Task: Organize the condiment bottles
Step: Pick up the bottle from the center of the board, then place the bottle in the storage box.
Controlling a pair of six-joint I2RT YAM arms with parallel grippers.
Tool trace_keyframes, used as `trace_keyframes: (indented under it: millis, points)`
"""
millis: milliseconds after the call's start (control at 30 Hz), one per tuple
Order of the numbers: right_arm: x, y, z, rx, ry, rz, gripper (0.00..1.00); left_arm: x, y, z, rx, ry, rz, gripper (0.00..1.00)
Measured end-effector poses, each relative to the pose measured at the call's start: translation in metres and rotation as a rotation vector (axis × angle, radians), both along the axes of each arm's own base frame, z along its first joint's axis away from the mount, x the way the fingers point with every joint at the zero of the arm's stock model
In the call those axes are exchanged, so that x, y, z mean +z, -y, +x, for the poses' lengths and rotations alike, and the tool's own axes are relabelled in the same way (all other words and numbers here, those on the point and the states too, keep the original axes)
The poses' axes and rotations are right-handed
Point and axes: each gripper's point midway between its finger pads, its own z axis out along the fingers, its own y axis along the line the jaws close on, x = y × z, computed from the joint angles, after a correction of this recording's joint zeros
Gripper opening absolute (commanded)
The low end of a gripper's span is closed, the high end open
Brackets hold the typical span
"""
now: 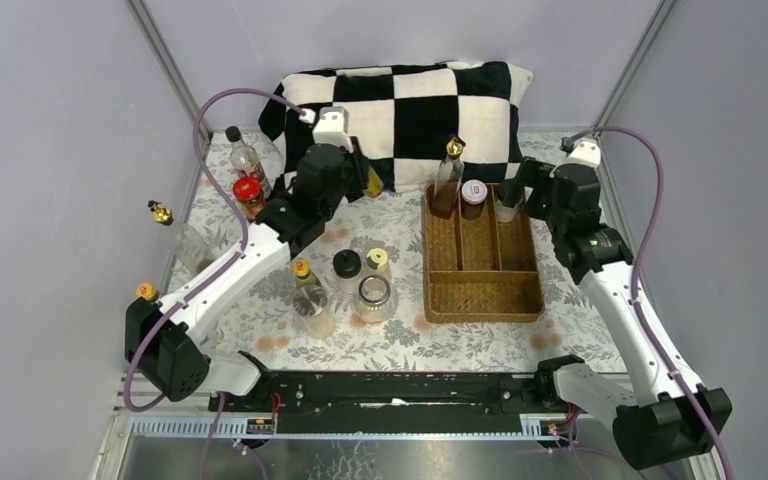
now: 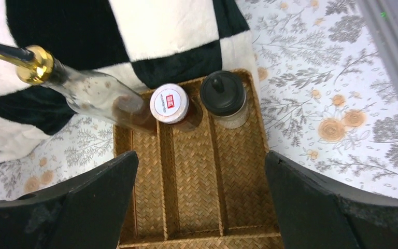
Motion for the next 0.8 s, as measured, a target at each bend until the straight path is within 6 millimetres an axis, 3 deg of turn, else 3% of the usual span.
trace_keyframes:
  millis: [200,333,433,533,633,800]
  points:
    - [0.059,0.013,-0.009,-0.058,0.093,-0.008,1.0,0.049,0.074,-0.034,-0.204,0.07,-0.024,0.27]
    - [0.095,0.019,-0.019,-0.076,0.162,0.003,1.0,0.051,0.126,-0.05,-0.314,0.075,-0.024,0.27]
    - [0.106,0.021,-0.025,-0.083,0.186,0.007,1.0,0.027,0.165,-0.06,-0.381,0.052,0.003,0.27]
    - [0.104,0.022,-0.028,-0.083,0.176,0.004,1.0,-0.01,0.204,-0.067,-0.441,0.014,0.043,0.27]
    - [0.101,0.022,-0.027,-0.082,0.161,0.0,1.0,-0.064,0.241,-0.074,-0.492,-0.04,0.098,0.26]
    - [0.098,0.022,-0.029,-0.08,0.149,-0.002,1.0,-0.097,0.26,-0.07,-0.51,-0.054,0.132,0.27]
